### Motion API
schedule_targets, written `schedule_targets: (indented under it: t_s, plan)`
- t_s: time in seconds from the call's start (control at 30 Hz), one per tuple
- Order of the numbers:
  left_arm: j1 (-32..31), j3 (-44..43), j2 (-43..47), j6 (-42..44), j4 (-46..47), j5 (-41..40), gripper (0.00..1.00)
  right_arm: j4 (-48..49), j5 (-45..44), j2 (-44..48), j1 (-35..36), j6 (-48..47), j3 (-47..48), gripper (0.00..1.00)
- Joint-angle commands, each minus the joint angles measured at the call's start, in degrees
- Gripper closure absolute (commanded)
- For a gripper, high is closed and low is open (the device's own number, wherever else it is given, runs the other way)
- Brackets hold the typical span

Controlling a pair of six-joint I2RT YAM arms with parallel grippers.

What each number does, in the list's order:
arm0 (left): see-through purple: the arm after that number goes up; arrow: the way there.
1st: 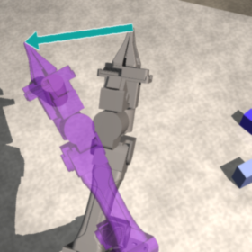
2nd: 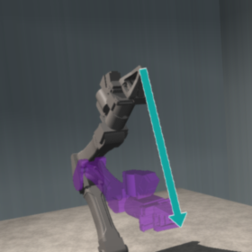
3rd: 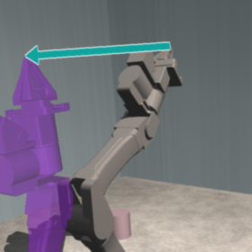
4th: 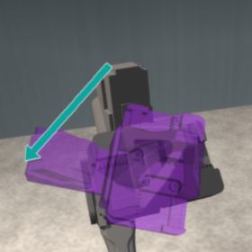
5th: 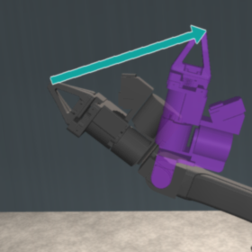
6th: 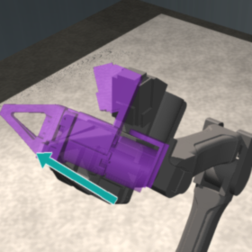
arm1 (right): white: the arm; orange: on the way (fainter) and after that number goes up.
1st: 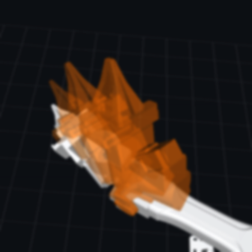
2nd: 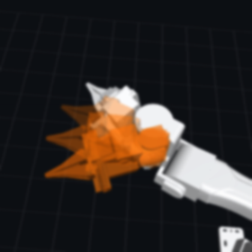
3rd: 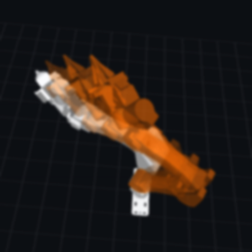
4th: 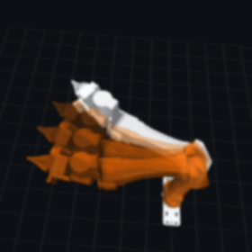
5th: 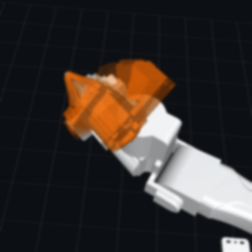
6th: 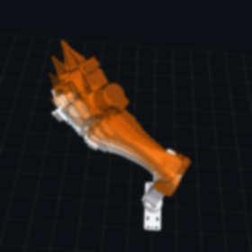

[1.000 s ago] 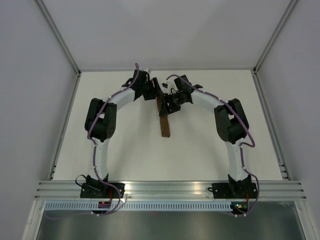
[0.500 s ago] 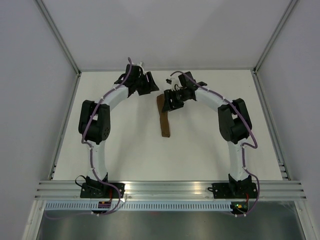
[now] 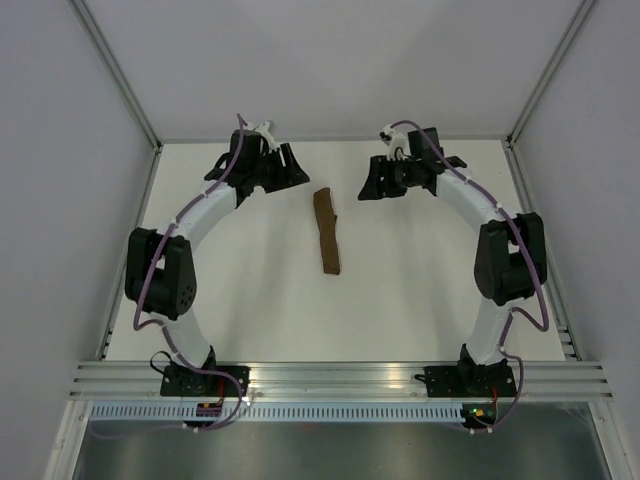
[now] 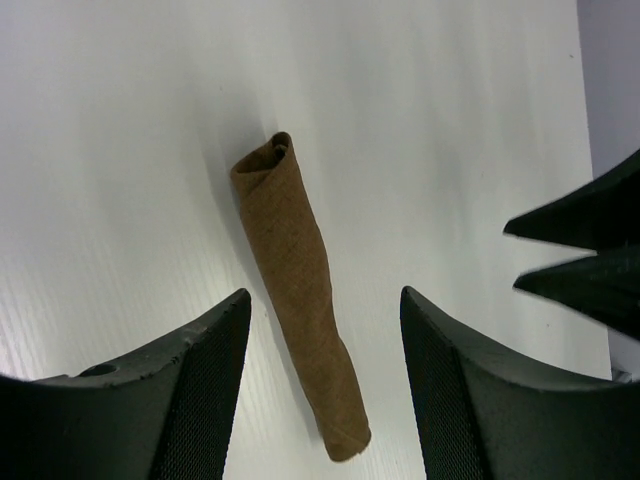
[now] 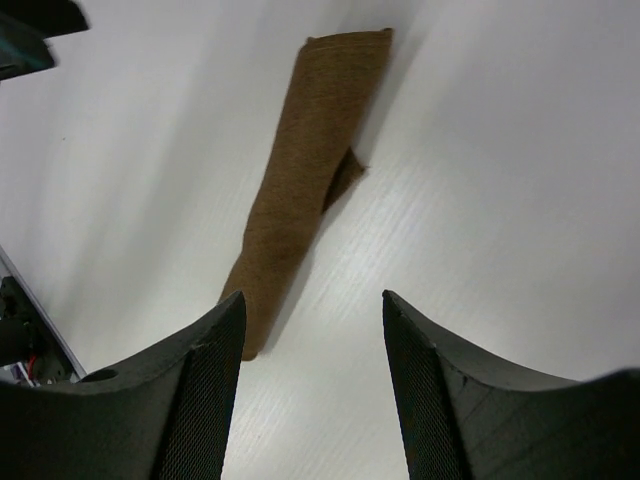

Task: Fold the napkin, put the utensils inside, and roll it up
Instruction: Roll the napkin with the utensil

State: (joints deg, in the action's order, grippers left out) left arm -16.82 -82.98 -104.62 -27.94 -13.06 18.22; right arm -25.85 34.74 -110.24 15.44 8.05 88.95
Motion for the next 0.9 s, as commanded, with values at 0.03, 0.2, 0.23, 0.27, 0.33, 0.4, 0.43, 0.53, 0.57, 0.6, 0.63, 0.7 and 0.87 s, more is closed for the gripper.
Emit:
schedule_targets:
  t_s: [0.03, 0.2, 0.23, 0.27, 0.33, 0.4, 0.43, 0.53, 0.57, 0.6, 0.63, 0.7, 0.87]
  plan:
    - [0.21, 5.71, 11.61, 3.59, 2.25, 3.93, 0.33, 3.26, -0.99, 9.06, -6.29, -2.34, -5.62, 0.37]
    - [0.21, 14.15, 23.99, 5.70, 2.16, 4.72, 0.32, 2.47, -0.73, 17.94, -15.87, -5.94, -9.75, 0.37]
    - [0.21, 15.29, 25.94, 6.06, 1.99, 4.72, 0.31, 2.29, -0.64, 19.08, -17.97, -6.90, -10.98, 0.37]
    - [0.21, 16.35, 27.44, 6.32, 1.90, 4.90, 0.31, 2.20, -0.64, 21.53, -19.38, -7.35, -11.86, 0.37]
    - [0.21, 18.90, 31.64, 7.29, 1.28, 4.64, 0.30, 2.90, -0.99, 24.18, -22.99, -7.61, -14.84, 0.36]
    - [0.21, 20.49, 33.77, 8.08, 0.58, 4.46, 0.30, 3.00, -2.39, 27.96, -25.19, -10.25, -17.65, 0.34]
    - [0.21, 20.84, 35.26, 8.34, 0.32, 4.46, 0.30, 2.99, -2.75, 30.15, -25.55, -10.86, -18.45, 0.34]
    - [0.21, 22.24, 37.81, 8.87, -0.30, 4.37, 0.29, 2.91, -3.98, 33.84, -26.34, -12.27, -20.83, 0.34]
    - [0.21, 22.77, 38.17, 9.05, -0.21, 4.46, 0.29, 2.91, -4.33, 34.64, -26.43, -12.80, -21.79, 0.33]
    - [0.21, 22.95, 38.52, 9.13, -0.21, 4.37, 0.29, 3.34, -4.77, 35.43, -26.43, -12.89, -22.32, 0.33]
    - [0.21, 23.04, 38.87, 9.22, -0.30, 4.46, 0.29, 3.52, -5.03, 36.57, -26.52, -12.98, -22.67, 0.33]
    - [0.21, 23.13, 39.23, 9.31, -0.30, 4.63, 0.29, 3.70, -5.21, 36.93, -26.60, -13.06, -23.11, 0.32]
    - [0.21, 23.30, 39.23, 9.40, -0.21, 4.90, 0.29, 4.13, -4.86, 36.93, -27.04, -12.89, -23.03, 0.31]
